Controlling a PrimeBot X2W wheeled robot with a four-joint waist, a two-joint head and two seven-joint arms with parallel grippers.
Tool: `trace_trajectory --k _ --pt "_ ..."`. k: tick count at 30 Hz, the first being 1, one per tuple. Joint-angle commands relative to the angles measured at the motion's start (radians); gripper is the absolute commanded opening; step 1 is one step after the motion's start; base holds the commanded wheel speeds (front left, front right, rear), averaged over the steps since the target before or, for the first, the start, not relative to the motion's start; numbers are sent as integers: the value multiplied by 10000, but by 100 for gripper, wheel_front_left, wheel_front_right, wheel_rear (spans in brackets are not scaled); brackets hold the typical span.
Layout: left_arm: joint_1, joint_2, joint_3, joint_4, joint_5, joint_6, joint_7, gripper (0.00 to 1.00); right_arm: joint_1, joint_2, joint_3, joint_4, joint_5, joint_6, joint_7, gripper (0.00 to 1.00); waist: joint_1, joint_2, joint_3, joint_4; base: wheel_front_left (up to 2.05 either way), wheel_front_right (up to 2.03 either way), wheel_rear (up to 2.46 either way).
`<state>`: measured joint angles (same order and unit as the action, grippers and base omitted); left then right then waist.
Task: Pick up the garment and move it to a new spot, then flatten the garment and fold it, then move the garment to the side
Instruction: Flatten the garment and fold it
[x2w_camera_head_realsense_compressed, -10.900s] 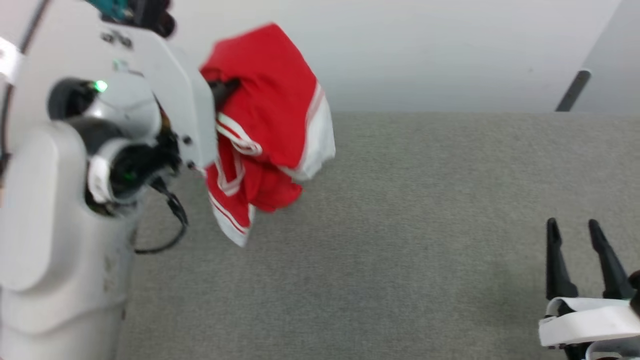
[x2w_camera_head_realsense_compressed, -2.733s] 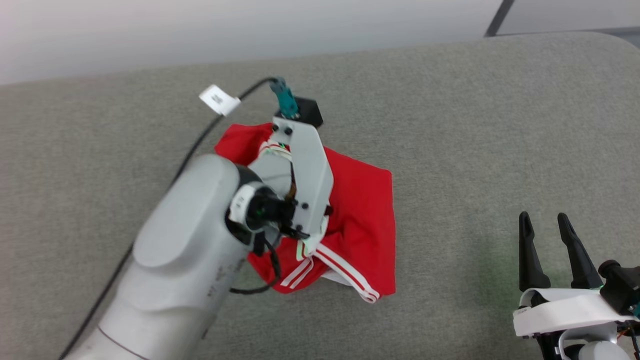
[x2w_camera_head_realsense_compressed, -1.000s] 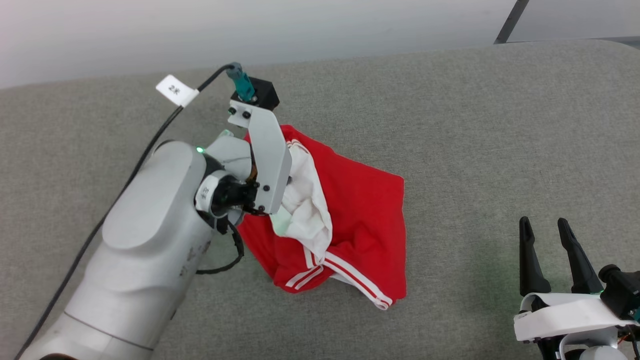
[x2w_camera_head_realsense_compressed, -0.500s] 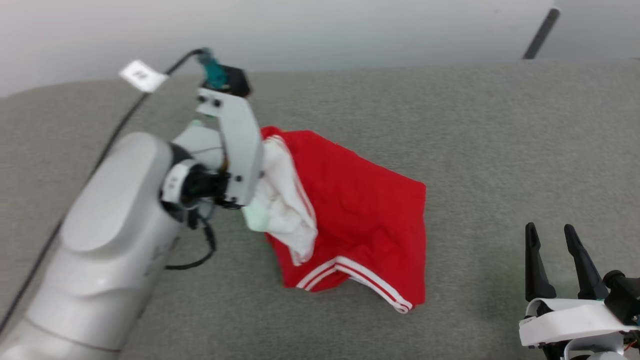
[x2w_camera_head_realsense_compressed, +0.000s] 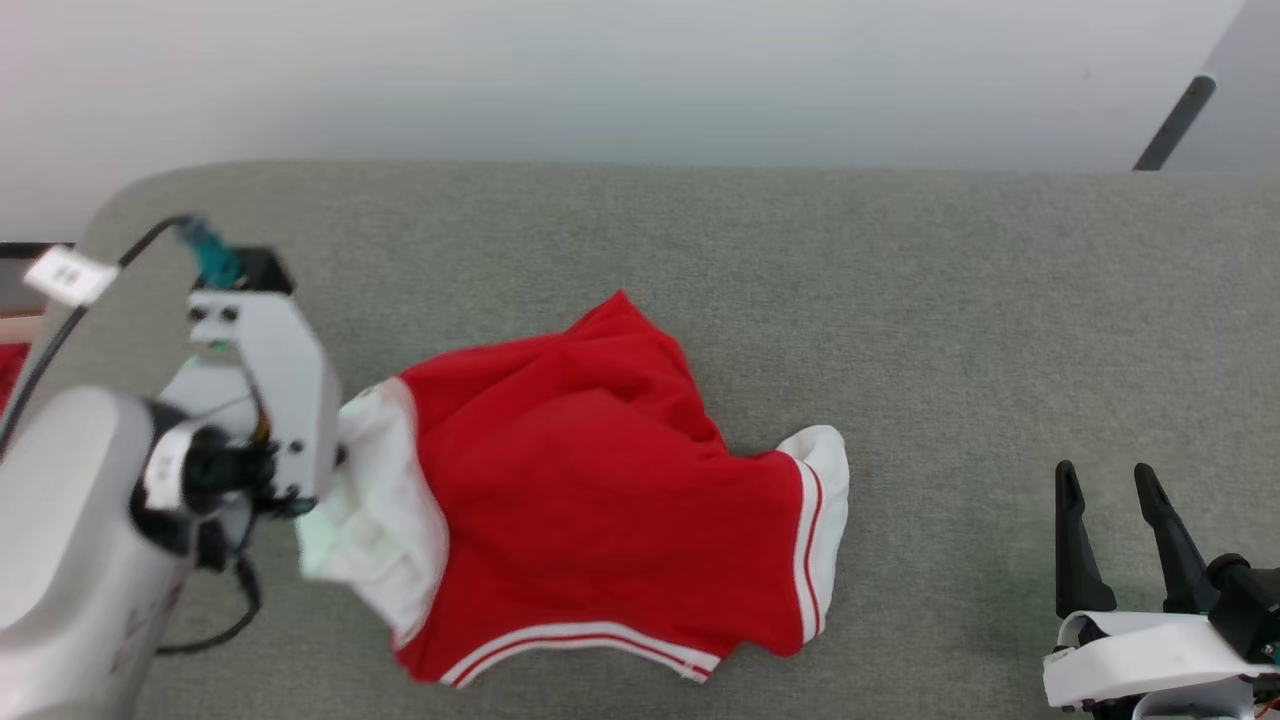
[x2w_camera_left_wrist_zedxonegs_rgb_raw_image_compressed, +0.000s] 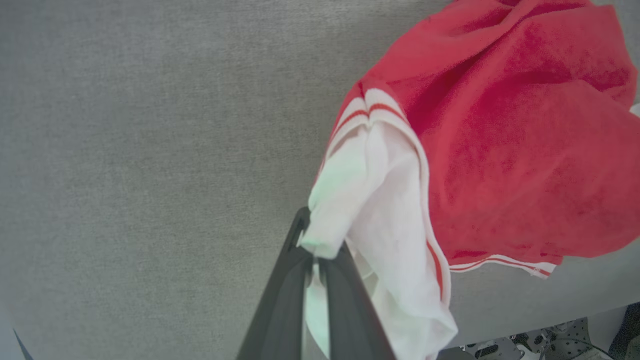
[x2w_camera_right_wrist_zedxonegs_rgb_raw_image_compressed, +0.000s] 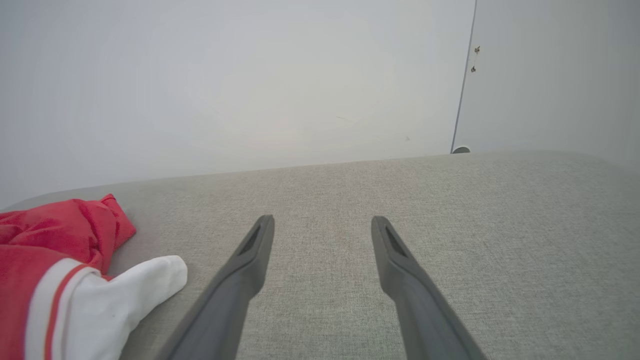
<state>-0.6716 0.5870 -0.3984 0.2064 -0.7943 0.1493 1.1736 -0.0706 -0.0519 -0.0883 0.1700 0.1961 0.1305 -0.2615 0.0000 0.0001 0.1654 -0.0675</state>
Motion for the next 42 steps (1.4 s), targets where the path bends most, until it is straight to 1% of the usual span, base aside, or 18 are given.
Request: trace_trajectory --k 1,3,7,10,12,13,14,16,17,18,20,25,28,30,34,40,41,42 --pt "294 166 106 -24 -19 105 -75 0 136 0 6 2 -45 4 -50 100 0 -1 -120 128 0 0 0" --pt "642 377 241 11 2 209 -197 0 159 -41 35 12 -35 4 -50 100 0 -1 -151 169 0 0 0" --pt "1198 585 452 299 -88 329 -526 0 197 -109 75 32 -23 4 -50 100 0 -1 -190 233 0 0 0" --pt "1500 557 485 660 -91 225 -872 0 212 -104 117 27 -69 4 -50 100 0 -1 -210 248 0 0 0" --pt "1619 395 570 966 -183 216 -1169 0 173 -137 157 52 -44 4 -50 100 0 -1 -227 244 0 0 0" --pt "1654 362 570 1131 -141 162 -1331 2 158 -148 177 63 -37 4 -50 100 0 -1 -235 237 0 0 0" --pt "1656 339 538 1265 -83 100 -1477 36 150 -152 203 79 -28 4 -50 100 0 -1 -244 231 0 0 0" --pt "1654 198 526 1515 -150 -2 -1653 44 157 -181 245 109 -3 4 -50 100 0 -1 -286 236 0 0 0" --pt "1612 156 498 1604 -136 -56 -1736 62 176 -195 258 129 5 4 -50 100 0 -1 -317 248 0 0 0" --pt "1547 105 489 1670 -135 -97 -1793 100 207 -207 269 154 17 4 -50 100 0 -1 -363 271 0 0 0" --pt "1481 32 451 1793 -202 -141 -1753 100 255 -207 309 213 27 4 -50 100 0 -1 -486 326 0 0 0" --pt "1326 180 268 1794 77 -194 -1743 100 426 -270 387 330 50 4 -50 100 0 -1 -844 561 0 0 0" --pt "1253 223 338 1629 97 -229 -1948 100 423 -281 475 362 65 4 -19 100 0 -1 -1017 726 0 0 0" --pt "1248 219 322 1446 157 -339 -2188 100 472 -310 529 372 111 4 53 100 0 -1 -1131 863 0 0 0" --pt "1344 101 363 1033 206 -630 -2902 100 593 -374 689 412 184 4 213 100 0 -1 -1385 1161 0 0 0" --pt "1701 -288 505 362 396 -1219 -4938 100 786 -452 1026 385 412 4 497 100 0 -1 -1720 1608 0 0 0" --pt "1701 -288 505 362 396 -1219 -4938 100 786 -452 1026 385 412 4 497 100 0 -1 -1720 1608 0 0 0" --pt "1802 -370 512 298 409 -1294 -5266 100 810 -469 1067 367 422 4 532 100 0 -1 -1747 1678 0 0 0"
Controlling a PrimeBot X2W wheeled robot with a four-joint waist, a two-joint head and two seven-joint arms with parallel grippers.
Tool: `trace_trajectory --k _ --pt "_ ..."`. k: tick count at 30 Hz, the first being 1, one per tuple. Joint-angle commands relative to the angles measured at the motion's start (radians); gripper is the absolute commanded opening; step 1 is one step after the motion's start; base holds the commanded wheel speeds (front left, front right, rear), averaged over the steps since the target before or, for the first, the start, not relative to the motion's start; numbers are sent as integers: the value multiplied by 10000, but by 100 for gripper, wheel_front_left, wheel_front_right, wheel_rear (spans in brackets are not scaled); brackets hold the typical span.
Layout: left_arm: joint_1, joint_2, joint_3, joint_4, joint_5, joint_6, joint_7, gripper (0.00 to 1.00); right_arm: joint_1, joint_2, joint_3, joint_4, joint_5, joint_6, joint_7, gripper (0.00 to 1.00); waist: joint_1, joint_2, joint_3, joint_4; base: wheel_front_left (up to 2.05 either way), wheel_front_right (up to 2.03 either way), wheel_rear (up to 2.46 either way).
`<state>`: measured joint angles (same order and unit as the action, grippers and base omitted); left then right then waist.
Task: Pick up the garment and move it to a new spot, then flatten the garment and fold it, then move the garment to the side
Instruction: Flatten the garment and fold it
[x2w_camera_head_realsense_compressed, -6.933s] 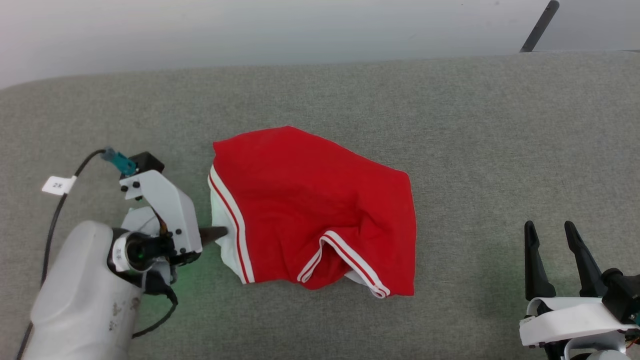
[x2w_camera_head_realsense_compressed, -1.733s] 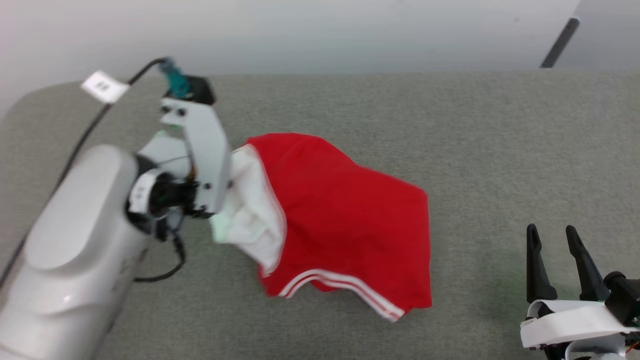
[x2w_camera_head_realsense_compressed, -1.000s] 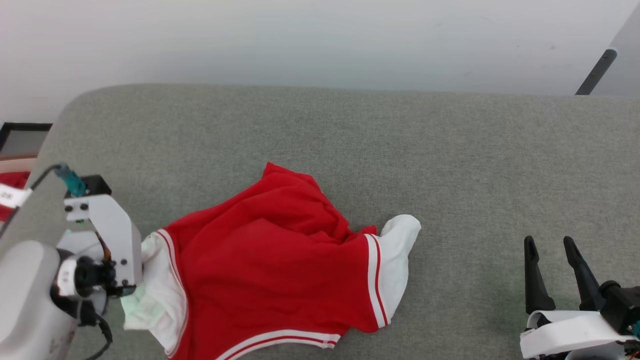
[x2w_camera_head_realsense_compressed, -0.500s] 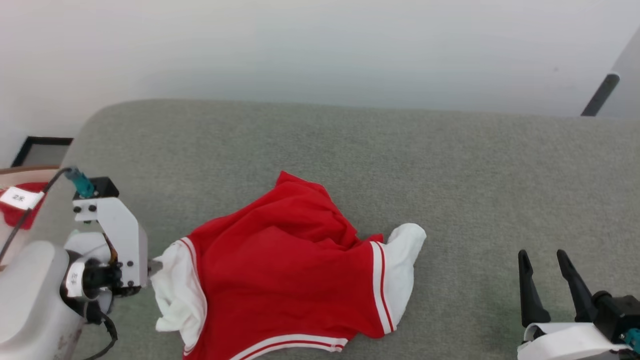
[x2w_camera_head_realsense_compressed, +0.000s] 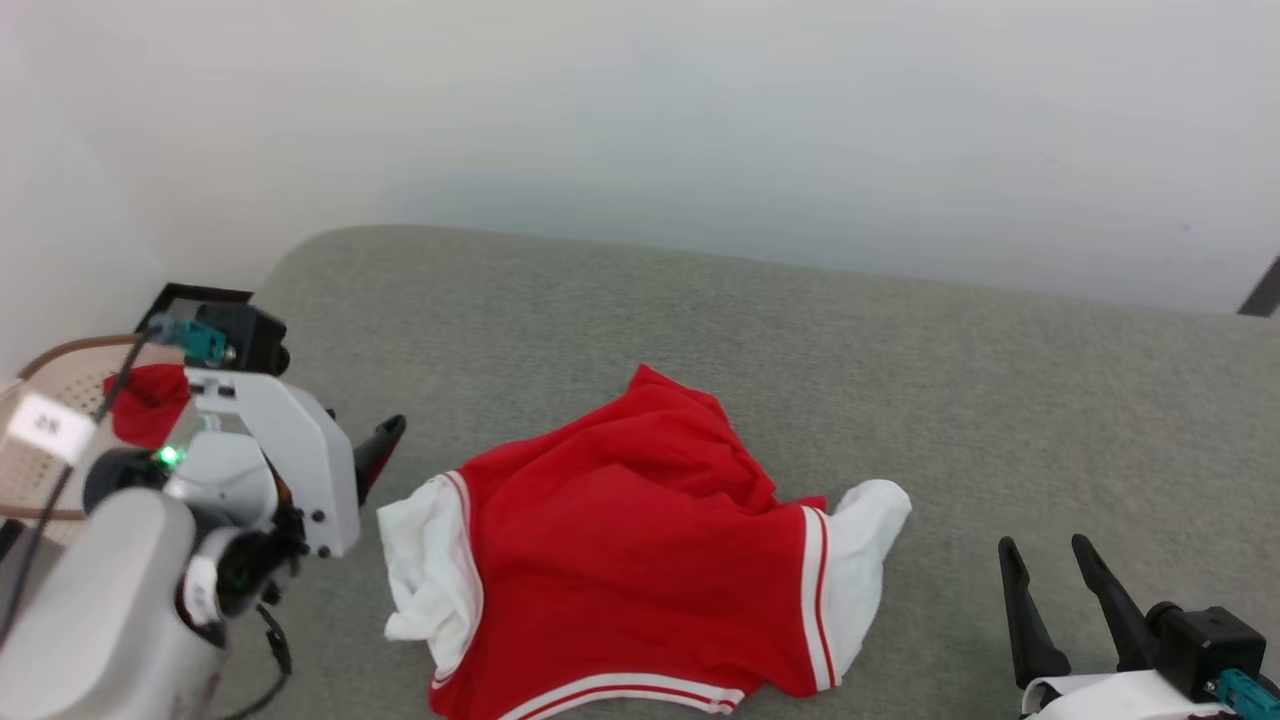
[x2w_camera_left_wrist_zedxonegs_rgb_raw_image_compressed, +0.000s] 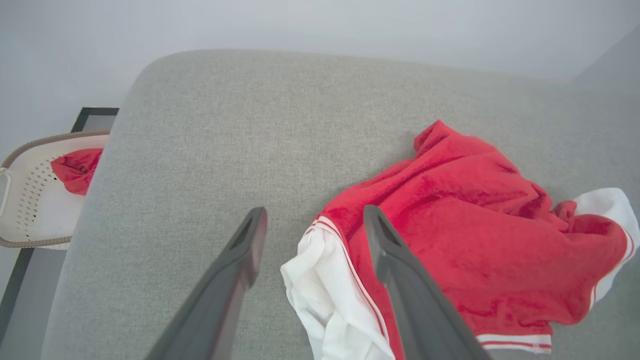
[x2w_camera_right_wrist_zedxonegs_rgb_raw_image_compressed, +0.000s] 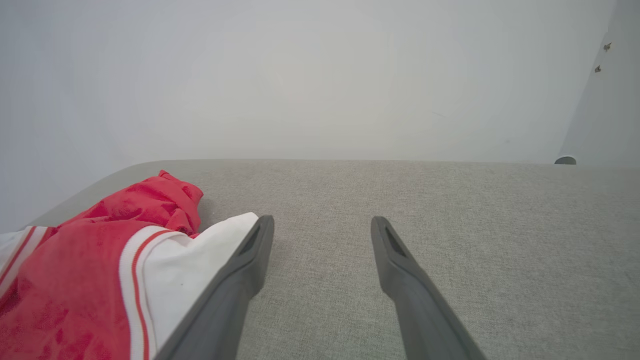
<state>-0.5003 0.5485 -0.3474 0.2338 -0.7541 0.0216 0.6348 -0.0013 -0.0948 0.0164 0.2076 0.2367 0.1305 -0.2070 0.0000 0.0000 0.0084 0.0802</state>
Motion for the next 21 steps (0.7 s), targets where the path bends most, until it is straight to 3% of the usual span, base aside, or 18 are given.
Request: trace_trajectory --k 1,7,8,14,21 --pt "195 -72 25 -40 48 -69 -213 100 128 -39 37 -33 31 4 23 100 0 0 -203 262 0 0 0" --pt "858 -428 164 -178 418 -337 -2382 100 220 -103 198 -117 151 4 231 100 0 0 -320 586 0 0 0" --pt "1121 -546 277 -186 531 -389 -3222 100 301 -133 221 -132 238 4 312 100 0 0 -343 684 0 0 0" --pt "1832 -851 445 -110 746 -458 -4948 100 323 -256 316 -196 427 4 737 100 0 0 -348 961 0 0 0" --pt "2580 -1324 475 21 1055 -425 -6811 100 139 -745 566 -342 1061 4 2558 100 0 0 -116 1519 0 0 0"
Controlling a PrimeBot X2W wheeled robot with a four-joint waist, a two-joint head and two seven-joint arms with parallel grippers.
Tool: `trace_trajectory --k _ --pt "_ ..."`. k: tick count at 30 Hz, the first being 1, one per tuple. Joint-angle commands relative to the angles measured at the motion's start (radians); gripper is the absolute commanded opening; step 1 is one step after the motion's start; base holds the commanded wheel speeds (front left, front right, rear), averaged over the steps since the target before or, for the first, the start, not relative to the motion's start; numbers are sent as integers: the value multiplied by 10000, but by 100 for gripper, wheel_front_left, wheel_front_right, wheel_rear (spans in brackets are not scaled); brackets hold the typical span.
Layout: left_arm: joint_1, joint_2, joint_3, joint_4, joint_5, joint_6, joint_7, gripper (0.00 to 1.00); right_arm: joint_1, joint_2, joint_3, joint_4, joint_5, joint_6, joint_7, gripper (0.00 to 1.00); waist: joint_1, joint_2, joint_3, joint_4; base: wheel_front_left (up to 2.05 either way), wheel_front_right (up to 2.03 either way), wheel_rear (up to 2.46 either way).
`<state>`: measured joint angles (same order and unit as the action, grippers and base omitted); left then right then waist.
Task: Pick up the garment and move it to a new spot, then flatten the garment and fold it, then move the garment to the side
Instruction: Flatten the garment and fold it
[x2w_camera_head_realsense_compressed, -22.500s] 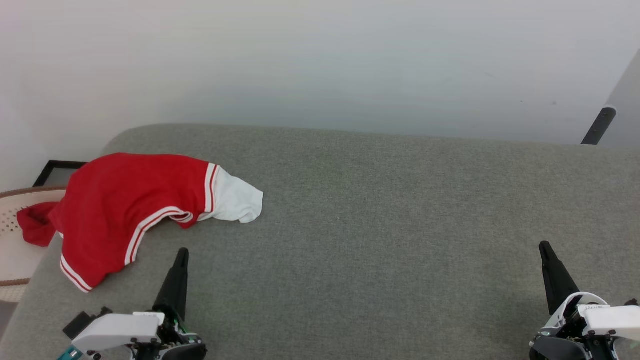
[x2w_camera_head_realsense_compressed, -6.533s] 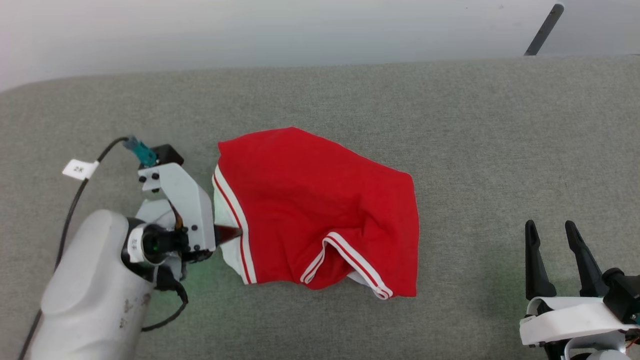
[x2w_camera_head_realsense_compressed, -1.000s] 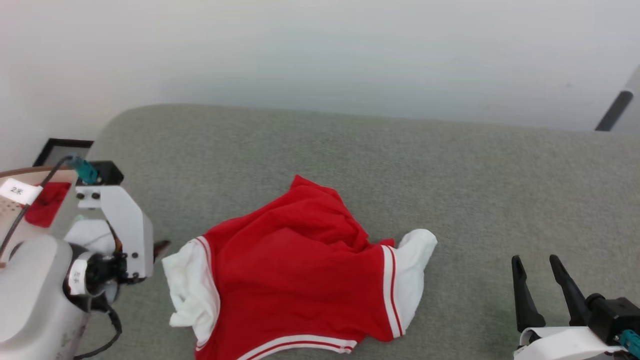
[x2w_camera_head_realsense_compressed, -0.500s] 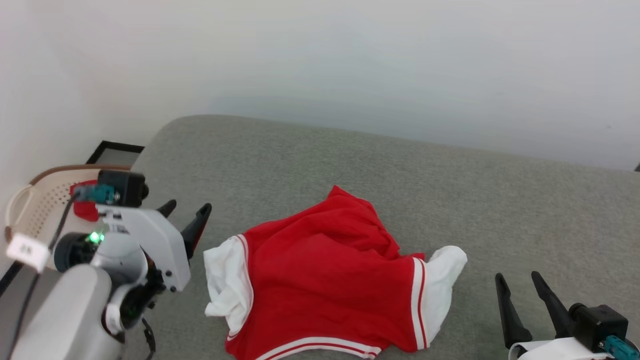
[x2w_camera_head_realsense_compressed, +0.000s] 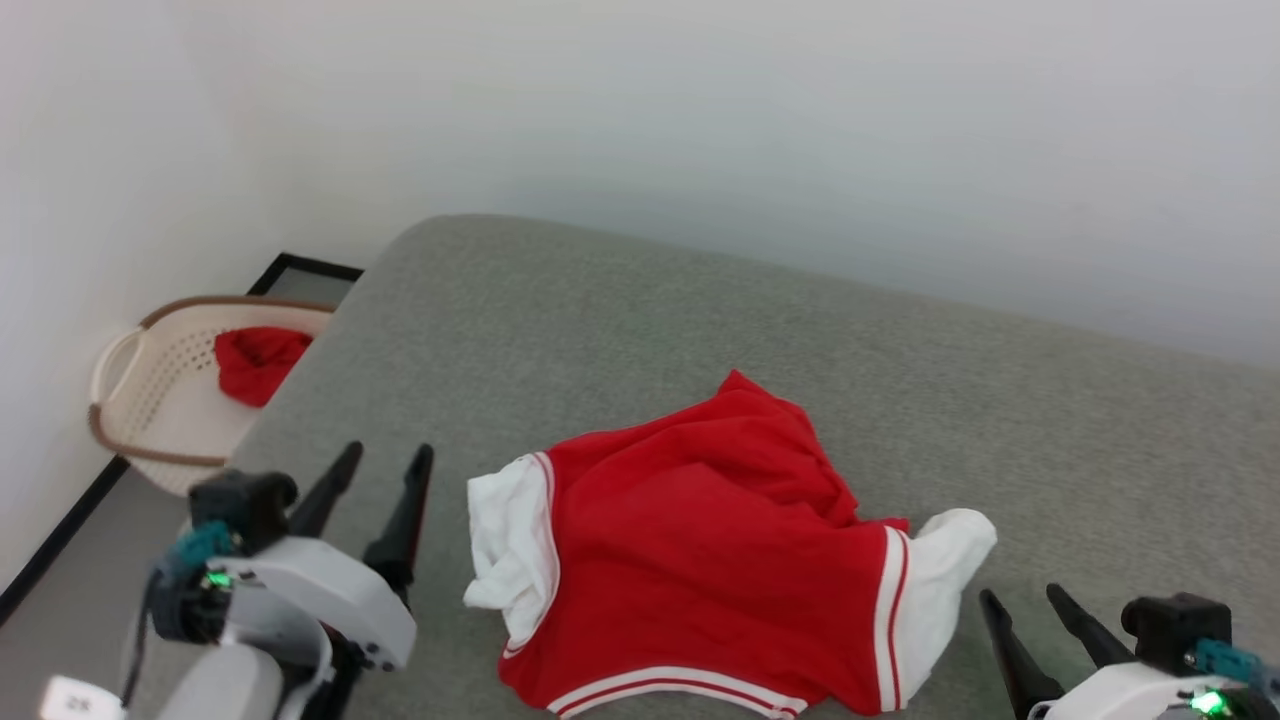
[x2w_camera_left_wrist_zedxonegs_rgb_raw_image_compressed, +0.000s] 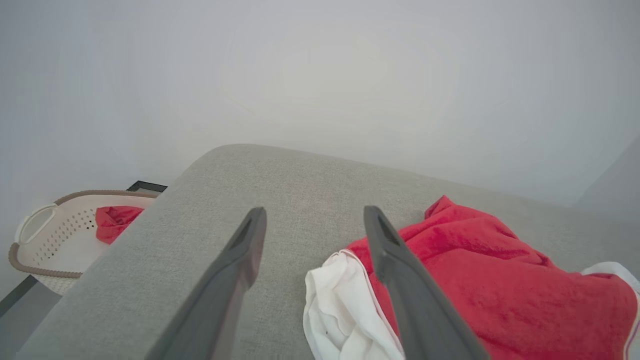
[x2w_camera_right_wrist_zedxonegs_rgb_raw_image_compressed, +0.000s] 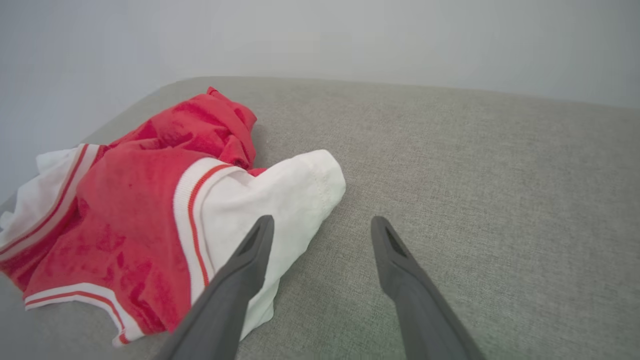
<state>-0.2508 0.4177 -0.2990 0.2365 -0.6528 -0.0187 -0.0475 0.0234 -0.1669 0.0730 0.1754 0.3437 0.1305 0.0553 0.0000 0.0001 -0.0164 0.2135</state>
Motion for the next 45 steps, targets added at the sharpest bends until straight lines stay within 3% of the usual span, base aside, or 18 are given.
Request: trace_trajectory --k 1,10,20,21,22,23,35,45 --pt "160 -58 -28 61 71 -43 -147 100 -163 -131 59 -77 68 4 276 100 0 -1 194 274 0 0 0" --pt "392 -472 -121 578 123 -114 -1101 100 -282 -574 22 -447 642 4 2862 100 0 -1 720 1001 0 0 0" --pt "444 -936 -19 986 355 -71 -2011 100 -369 -732 604 -120 1104 4 4302 100 0 -1 1197 1487 0 0 0" --pt "458 -1012 21 1020 321 -98 -2035 100 -403 -755 673 -44 1048 4 4364 91 0 -1 1229 1529 0 0 0" --pt "480 -1051 53 1075 329 -113 -2073 100 -462 -731 673 30 1015 4 4345 13 0 -1 1252 1559 0 0 0" --pt "503 -1073 73 1124 374 -141 -2092 100 -482 -728 652 98 976 4 4335 0 0 -1 1270 1581 0 0 0" --pt "1150 -1542 1288 769 1194 -238 -2178 100 -1006 -989 170 212 695 -3 4302 0 0 -1 1112 1413 0 0 0" --pt "1894 -2138 2478 290 2000 -630 -2167 100 -1276 -1539 -525 -34 598 -3 4600 0 0 -1 773 1034 0 0 0"
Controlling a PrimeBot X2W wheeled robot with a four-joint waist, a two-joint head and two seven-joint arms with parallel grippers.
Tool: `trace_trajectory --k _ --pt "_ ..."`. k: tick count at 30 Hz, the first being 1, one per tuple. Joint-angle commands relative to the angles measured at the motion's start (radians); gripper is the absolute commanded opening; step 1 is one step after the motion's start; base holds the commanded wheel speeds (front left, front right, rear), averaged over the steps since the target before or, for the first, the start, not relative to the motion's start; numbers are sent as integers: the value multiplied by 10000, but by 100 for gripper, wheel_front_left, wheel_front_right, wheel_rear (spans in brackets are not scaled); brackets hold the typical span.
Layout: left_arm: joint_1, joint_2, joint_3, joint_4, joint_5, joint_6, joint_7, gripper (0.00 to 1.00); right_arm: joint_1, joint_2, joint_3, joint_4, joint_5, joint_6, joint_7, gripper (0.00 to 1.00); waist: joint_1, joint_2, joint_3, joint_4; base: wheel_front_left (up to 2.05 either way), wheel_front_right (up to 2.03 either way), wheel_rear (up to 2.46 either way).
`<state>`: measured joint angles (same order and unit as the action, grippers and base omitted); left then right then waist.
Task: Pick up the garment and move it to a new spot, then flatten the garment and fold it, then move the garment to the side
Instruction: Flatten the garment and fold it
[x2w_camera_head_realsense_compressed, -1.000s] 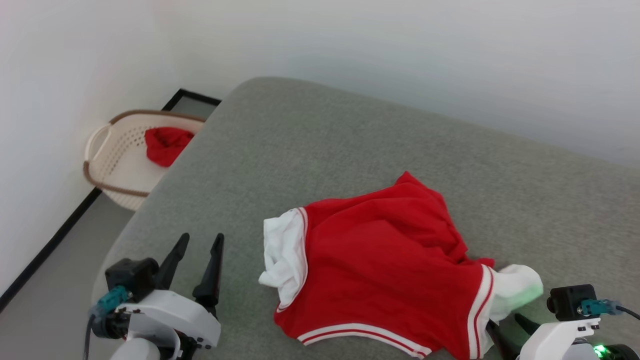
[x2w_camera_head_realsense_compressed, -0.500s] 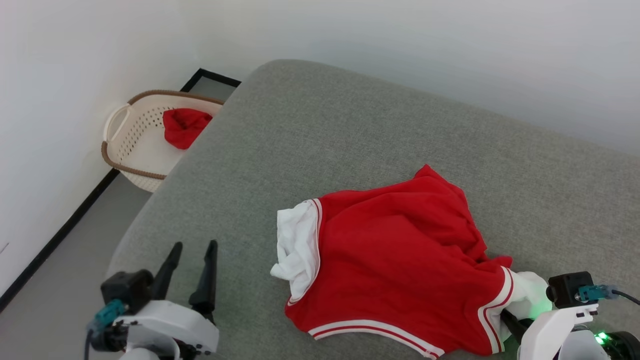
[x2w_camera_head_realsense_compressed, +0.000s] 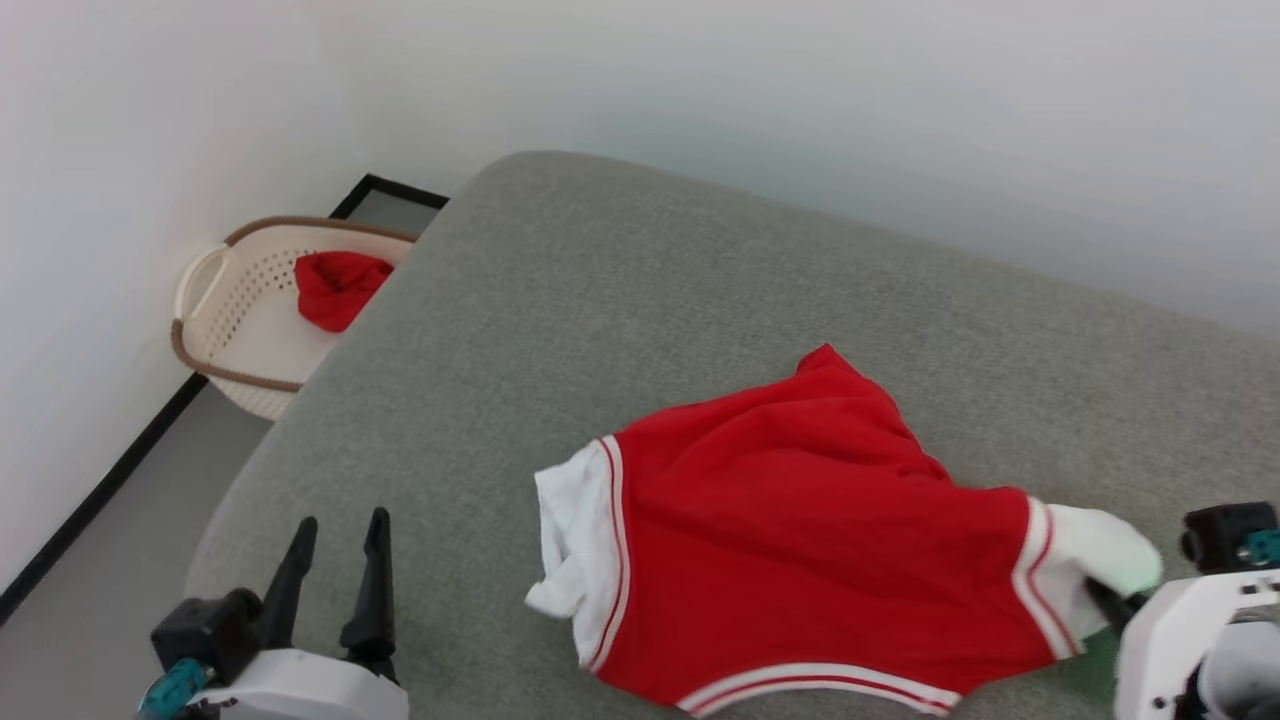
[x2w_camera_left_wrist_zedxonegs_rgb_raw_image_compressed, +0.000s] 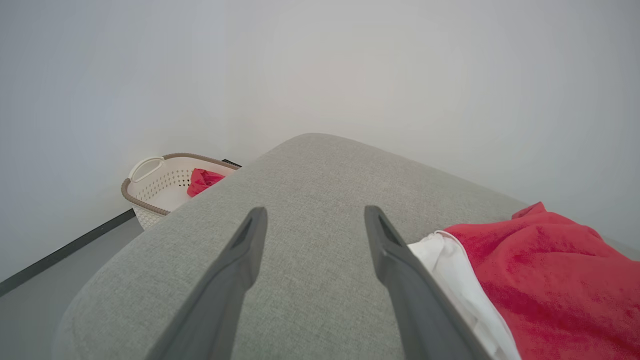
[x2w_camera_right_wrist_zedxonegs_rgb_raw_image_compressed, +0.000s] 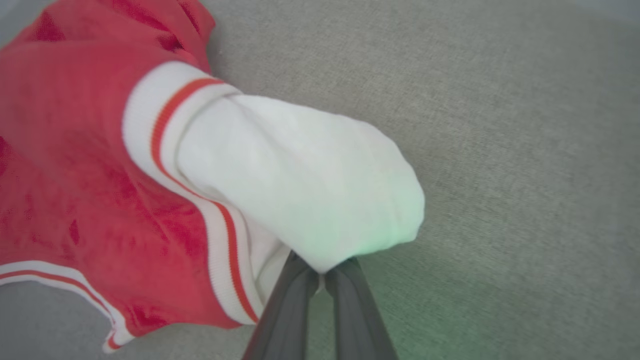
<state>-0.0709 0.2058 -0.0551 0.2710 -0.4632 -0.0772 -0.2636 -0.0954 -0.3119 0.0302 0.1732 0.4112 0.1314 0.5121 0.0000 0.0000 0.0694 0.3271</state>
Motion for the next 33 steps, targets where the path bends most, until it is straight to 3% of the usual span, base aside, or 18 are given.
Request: trace_trajectory --k 1,11,16,23,25,26,27,28,33 --pt "132 -63 145 -115 160 -86 -6 100 -139 -183 -182 -25 -114 -13 82 0 0 0 -117 -156 0 0 0" --pt "502 -369 682 -332 539 -280 -3 100 -103 -859 -1281 -332 -468 -13 790 0 0 0 -201 -816 0 0 0" --pt "595 -504 900 -437 712 -370 -4 100 277 -1155 -2386 -391 -1032 -13 1214 0 0 0 -113 -1216 0 0 0" --pt "616 -576 976 -466 842 -418 -4 100 654 -803 -3168 -49 -1269 -13 1153 0 0 0 20 -1482 0 0 0" --pt "545 -621 992 -481 900 -445 -4 100 601 -612 -3225 263 -1351 -13 789 32 0 0 79 -1577 0 0 0" --pt "545 -621 992 -481 900 -445 -4 100 601 -612 -3225 263 -1351 -13 789 32 0 0 79 -1577 0 0 0" --pt "538 -618 961 -467 932 -459 -4 100 568 -569 -3191 377 -1389 -13 681 86 0 0 85 -1611 0 0 0" --pt "521 -607 938 -459 955 -455 -3 100 505 -527 -3139 472 -1432 -13 585 100 0 0 90 -1644 0 0 0" --pt "492 -475 818 -489 1014 -470 -4 100 225 -387 -2956 614 -1378 -13 395 100 0 0 35 -1895 0 0 0"
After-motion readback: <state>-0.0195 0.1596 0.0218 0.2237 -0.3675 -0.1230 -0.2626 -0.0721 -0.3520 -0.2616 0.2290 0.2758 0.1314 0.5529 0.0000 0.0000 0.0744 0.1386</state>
